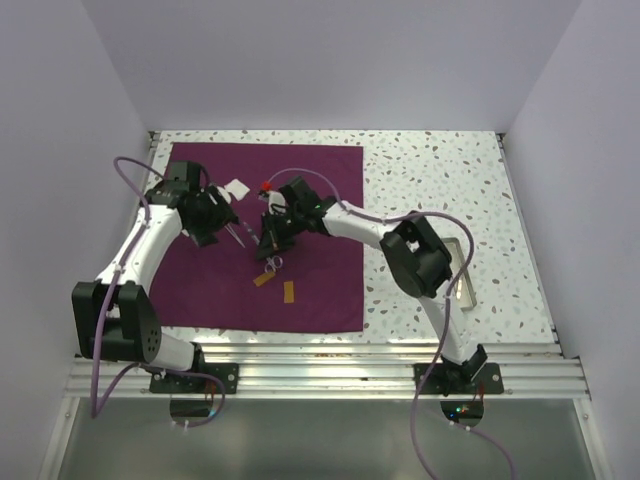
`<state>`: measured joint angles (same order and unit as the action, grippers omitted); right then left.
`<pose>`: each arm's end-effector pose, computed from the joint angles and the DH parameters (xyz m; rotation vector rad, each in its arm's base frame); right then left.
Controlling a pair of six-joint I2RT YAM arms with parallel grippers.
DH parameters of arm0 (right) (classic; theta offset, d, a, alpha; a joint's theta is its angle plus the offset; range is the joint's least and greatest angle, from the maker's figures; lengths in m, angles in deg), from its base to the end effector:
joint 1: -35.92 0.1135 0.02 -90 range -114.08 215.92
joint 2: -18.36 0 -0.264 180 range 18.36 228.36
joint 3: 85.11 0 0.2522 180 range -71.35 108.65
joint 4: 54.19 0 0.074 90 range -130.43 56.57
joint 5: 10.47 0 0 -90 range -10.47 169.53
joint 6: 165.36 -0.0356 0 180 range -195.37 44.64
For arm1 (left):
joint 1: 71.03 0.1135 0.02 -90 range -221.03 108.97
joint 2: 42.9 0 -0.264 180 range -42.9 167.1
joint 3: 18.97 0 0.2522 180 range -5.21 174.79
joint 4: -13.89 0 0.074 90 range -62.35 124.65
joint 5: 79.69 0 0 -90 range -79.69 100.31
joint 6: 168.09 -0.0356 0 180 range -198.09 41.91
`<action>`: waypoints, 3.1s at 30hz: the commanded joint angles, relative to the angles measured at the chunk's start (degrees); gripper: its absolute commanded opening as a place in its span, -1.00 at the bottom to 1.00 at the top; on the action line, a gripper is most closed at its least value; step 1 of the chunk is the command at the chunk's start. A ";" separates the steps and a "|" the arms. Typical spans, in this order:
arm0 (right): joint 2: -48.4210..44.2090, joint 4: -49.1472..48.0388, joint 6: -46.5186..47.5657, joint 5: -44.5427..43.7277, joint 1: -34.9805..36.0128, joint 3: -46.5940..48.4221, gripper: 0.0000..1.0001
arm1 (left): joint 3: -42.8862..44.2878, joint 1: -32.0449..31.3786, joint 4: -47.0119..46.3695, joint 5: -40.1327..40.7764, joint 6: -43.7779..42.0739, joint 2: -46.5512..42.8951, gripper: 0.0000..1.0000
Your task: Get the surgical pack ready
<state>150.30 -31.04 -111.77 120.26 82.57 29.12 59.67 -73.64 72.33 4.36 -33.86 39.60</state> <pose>0.3353 0.3890 0.1671 -0.6579 2.4984 1.4799 0.2876 -0.0168 0.2614 -0.9308 2.5469 -0.3950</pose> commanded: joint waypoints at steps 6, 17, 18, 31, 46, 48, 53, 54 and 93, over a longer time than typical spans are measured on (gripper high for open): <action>-24.43 43.49 23.38 -31.78 -14.64 -7.81 -1.00 | 3.33 0.68 -1.78 2.53 -3.18 -0.32 0.49; -40.54 50.55 29.37 -59.44 -34.87 -30.14 -1.00 | 0.33 0.59 -6.98 -1.78 -4.23 4.60 0.42; -39.58 50.38 29.81 -61.63 -36.18 -30.85 -1.00 | 1.03 0.68 -6.81 -1.69 -4.76 5.38 0.42; -30.34 47.30 29.46 -66.83 -38.83 -31.12 -0.42 | 3.94 0.68 -6.19 -1.96 -5.47 8.91 0.42; -39.13 52.22 26.91 -53.93 -33.30 -17.96 -0.05 | 11.57 0.59 -3.39 5.77 -4.33 18.30 0.40; -39.13 51.88 26.56 -52.69 -30.40 -16.71 -0.06 | 14.91 0.59 -1.36 9.63 -3.89 21.82 0.33; -38.60 50.47 24.89 -48.83 -27.85 -18.37 -0.06 | 21.24 0.41 2.16 14.65 -1.96 28.23 0.28; -38.60 50.29 24.89 -48.56 -27.76 -18.72 -0.06 | 21.69 0.41 2.33 15.96 -1.78 28.94 0.27; -30.95 47.30 24.01 -45.21 -18.97 -12.93 -0.10 | 21.08 -2.05 1.02 18.96 0.69 33.26 -1.00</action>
<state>118.50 17.09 -86.96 74.56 62.99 13.67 81.99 -75.61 73.10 22.72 -33.27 75.49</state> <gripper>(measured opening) 0.450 0.179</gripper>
